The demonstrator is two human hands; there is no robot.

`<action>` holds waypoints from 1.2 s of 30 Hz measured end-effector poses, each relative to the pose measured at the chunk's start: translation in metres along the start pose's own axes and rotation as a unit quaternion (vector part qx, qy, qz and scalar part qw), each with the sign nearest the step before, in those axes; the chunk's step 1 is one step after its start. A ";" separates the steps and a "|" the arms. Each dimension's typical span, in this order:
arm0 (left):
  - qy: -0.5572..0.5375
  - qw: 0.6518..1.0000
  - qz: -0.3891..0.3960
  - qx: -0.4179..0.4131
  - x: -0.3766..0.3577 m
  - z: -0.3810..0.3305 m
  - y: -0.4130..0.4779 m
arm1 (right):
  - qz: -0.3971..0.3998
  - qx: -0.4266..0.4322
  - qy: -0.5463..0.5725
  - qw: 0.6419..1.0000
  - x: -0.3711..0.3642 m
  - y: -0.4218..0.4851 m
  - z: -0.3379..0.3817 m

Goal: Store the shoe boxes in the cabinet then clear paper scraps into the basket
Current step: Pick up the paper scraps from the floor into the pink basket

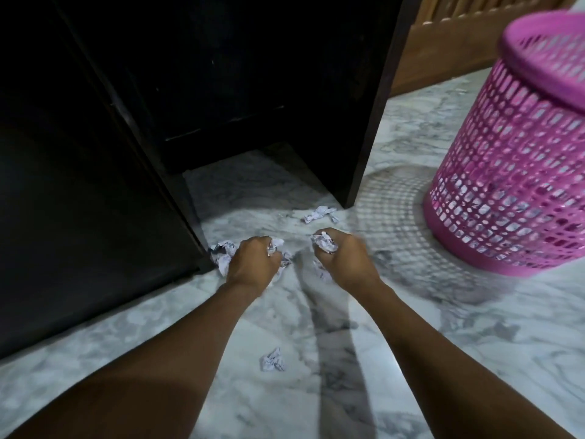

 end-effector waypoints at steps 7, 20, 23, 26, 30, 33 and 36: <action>-0.167 0.985 -0.039 0.012 0.044 -0.080 0.009 | -0.080 0.065 0.037 0.994 0.100 0.016 0.067; -0.451 0.892 -0.032 -0.026 0.103 -0.366 0.017 | -0.282 0.102 0.021 0.954 0.350 0.069 0.120; -0.440 0.897 -0.021 -0.039 0.078 -0.421 0.022 | -0.306 0.026 0.017 0.952 0.377 0.083 0.087; -0.423 0.906 0.004 -0.022 0.045 -0.453 0.034 | -0.284 -0.044 -0.004 0.958 0.390 0.095 0.058; -0.224 0.966 0.102 -0.078 0.018 -0.464 0.043 | -0.199 -0.101 -0.056 0.973 0.393 0.104 0.026; -0.105 0.973 0.128 -0.162 0.020 -0.463 0.049 | -0.122 -0.145 -0.139 0.972 0.390 0.102 0.012; -0.071 0.970 0.038 -0.231 0.029 -0.446 0.053 | -0.113 -0.128 -0.202 0.964 0.386 0.089 0.015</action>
Point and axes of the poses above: each hand's wrist, its own y-axis towards the middle knuckle, its own x-axis out of the back of the hand, z = x × y, the point moved 1 cm from there along y, towards the middle knuckle, and after that the axes turned 13 degrees about -z, right-handed, at the moved point
